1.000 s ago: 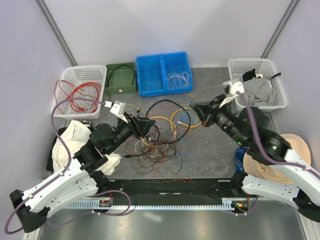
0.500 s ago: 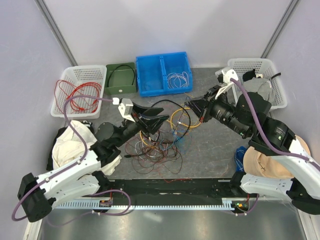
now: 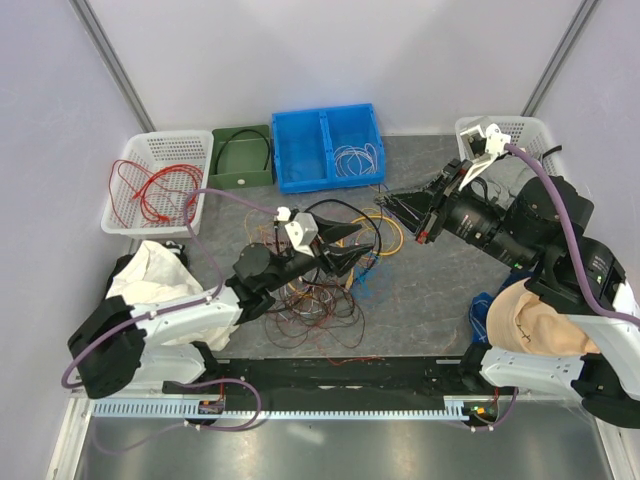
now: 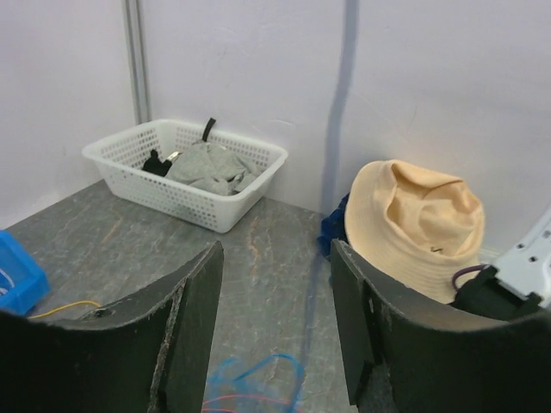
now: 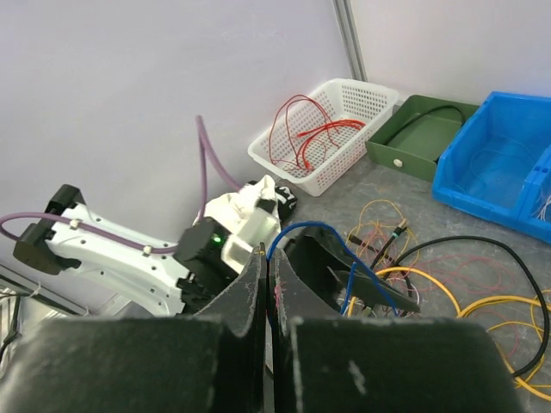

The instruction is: Untangle the cables

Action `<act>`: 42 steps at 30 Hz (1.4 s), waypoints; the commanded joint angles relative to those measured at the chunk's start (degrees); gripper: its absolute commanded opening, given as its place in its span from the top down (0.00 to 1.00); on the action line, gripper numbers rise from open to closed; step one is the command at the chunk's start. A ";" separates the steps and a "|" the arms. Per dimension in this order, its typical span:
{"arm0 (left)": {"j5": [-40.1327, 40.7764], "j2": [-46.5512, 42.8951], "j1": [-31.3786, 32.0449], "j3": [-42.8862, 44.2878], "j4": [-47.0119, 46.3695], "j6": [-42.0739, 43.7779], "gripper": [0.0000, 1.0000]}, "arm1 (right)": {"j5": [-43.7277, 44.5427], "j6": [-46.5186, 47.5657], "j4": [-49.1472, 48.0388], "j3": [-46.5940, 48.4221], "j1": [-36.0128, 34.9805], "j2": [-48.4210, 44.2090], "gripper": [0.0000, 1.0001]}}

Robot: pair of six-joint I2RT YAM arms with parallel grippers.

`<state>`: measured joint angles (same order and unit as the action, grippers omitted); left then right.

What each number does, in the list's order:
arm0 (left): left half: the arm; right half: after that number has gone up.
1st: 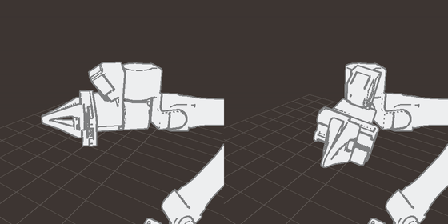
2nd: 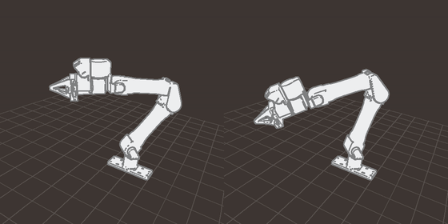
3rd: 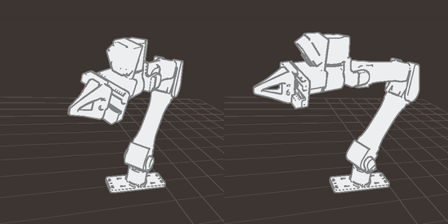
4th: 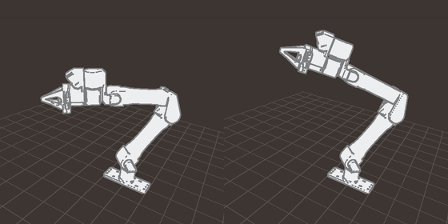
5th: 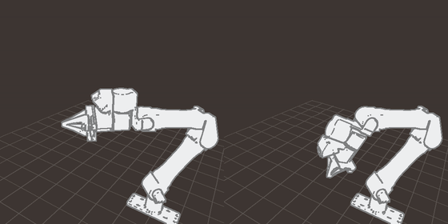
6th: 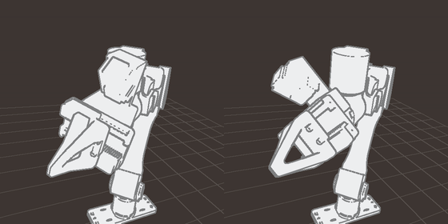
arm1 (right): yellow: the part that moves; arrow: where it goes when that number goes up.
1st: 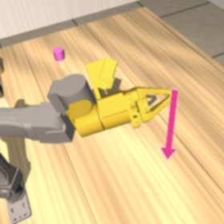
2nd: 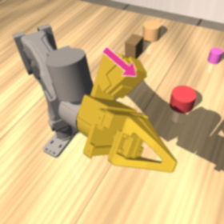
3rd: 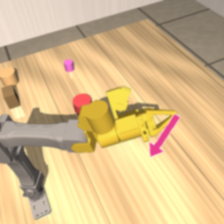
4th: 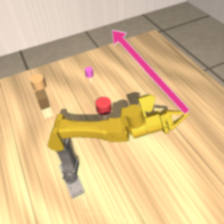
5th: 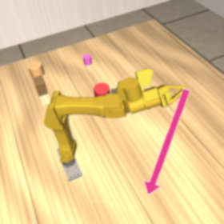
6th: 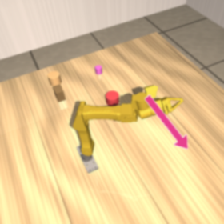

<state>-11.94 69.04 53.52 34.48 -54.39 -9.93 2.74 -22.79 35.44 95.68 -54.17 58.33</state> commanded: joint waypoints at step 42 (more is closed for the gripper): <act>-8.97 7.42 0.18 1.90 -8.09 -3.68 0.20 | -1.07 -1.30 0.77 -0.40 -0.23 -1.02 1.00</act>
<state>-17.61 73.97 53.49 32.86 -56.05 -10.61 2.70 -23.42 37.95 95.48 -54.17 57.23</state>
